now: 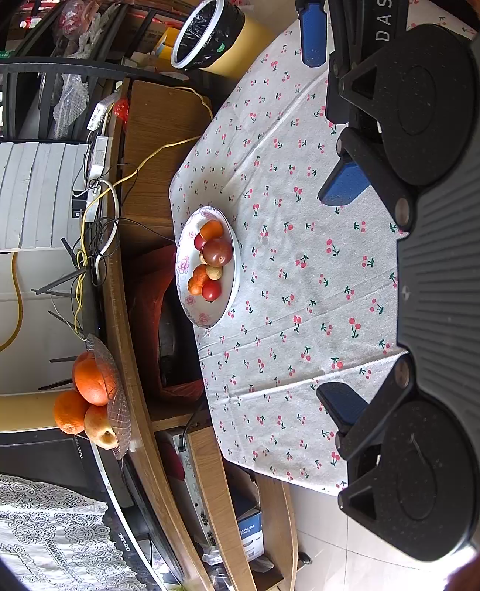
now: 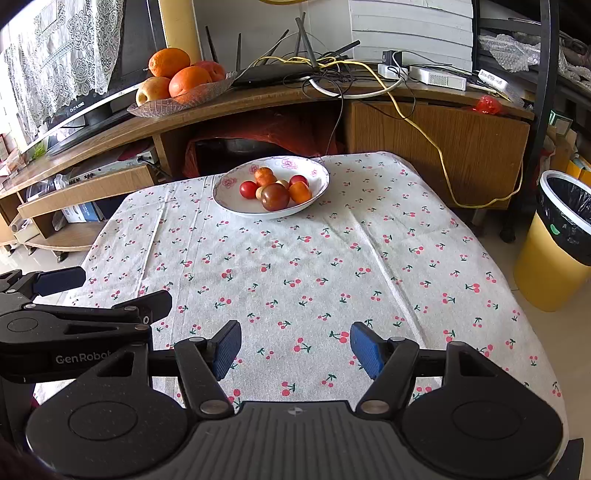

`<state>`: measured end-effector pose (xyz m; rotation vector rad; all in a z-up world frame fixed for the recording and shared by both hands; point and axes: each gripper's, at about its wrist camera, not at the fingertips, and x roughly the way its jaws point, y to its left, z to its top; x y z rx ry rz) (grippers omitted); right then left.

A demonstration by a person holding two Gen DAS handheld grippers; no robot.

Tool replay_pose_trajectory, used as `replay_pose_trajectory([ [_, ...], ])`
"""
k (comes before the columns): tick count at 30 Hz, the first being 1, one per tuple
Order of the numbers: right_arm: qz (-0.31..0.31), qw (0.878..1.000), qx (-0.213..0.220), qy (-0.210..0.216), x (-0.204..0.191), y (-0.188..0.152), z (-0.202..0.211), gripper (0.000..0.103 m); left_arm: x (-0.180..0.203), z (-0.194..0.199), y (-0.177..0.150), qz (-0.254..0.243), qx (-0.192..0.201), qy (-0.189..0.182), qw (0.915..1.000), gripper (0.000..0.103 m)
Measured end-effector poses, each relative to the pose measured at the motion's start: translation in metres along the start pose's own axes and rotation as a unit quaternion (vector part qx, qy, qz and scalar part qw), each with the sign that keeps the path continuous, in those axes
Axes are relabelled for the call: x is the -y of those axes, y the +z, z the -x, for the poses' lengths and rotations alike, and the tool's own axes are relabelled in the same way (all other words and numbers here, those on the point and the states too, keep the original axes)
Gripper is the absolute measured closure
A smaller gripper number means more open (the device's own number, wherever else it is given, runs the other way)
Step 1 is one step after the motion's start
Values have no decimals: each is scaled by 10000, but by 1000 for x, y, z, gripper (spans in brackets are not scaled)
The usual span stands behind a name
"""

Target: Organize fruits

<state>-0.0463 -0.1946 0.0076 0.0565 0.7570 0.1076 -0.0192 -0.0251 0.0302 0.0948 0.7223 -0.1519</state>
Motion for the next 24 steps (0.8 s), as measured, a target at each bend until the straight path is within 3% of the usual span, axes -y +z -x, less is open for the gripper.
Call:
replay_pose_trajectory([
  [24, 3, 10000, -6, -8, -1, 0, 0, 41, -2, 0, 0, 21, 20, 24, 10000, 0],
])
